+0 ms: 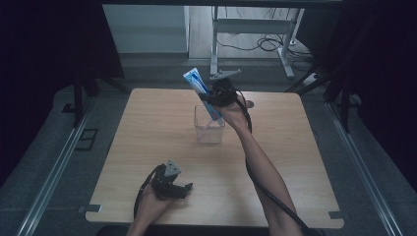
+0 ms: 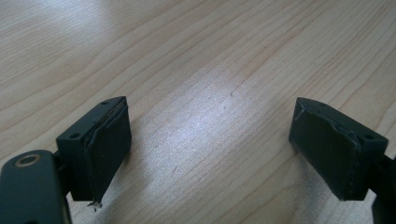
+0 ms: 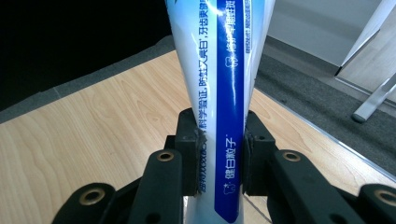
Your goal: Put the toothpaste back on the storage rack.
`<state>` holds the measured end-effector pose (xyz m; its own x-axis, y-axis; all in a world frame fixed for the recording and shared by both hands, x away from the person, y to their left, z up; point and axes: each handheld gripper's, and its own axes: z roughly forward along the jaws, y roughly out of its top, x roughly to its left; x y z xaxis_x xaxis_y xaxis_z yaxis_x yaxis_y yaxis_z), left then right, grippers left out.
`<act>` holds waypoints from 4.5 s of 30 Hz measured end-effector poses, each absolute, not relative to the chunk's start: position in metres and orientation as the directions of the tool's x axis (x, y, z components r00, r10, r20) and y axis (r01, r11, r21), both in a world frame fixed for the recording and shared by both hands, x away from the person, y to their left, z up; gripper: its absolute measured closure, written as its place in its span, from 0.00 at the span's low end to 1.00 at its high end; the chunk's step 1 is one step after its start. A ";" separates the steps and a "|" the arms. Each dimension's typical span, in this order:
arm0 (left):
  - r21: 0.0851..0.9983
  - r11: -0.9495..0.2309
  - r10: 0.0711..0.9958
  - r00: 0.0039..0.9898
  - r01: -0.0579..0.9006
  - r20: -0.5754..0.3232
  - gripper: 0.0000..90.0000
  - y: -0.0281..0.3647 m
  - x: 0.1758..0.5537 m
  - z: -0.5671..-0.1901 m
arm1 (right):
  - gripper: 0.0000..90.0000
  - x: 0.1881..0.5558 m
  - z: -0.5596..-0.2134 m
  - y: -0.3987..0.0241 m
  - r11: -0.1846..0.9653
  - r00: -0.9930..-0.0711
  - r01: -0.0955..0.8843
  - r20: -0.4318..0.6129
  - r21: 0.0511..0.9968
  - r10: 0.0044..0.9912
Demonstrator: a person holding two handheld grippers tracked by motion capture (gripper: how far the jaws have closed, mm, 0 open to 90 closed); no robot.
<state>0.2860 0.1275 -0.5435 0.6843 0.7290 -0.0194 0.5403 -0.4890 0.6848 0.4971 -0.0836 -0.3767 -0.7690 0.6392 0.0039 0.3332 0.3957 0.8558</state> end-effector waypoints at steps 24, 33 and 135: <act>0.682 -0.489 0.729 0.684 0.543 -0.021 0.15 0.127 0.286 -0.543 | 0.81 0.504 -0.413 -0.078 0.446 -0.771 0.331 -0.034 0.832 0.636; 0.682 -0.489 0.730 0.683 0.543 -0.022 0.15 0.127 0.286 -0.543 | 0.80 0.503 -0.425 -0.080 0.449 -0.769 0.337 -0.034 0.827 0.639; 0.684 -0.489 0.729 0.684 0.541 -0.019 0.15 0.128 0.286 -0.543 | 0.08 0.457 -0.425 -0.103 0.483 -0.801 0.340 -0.021 0.807 0.599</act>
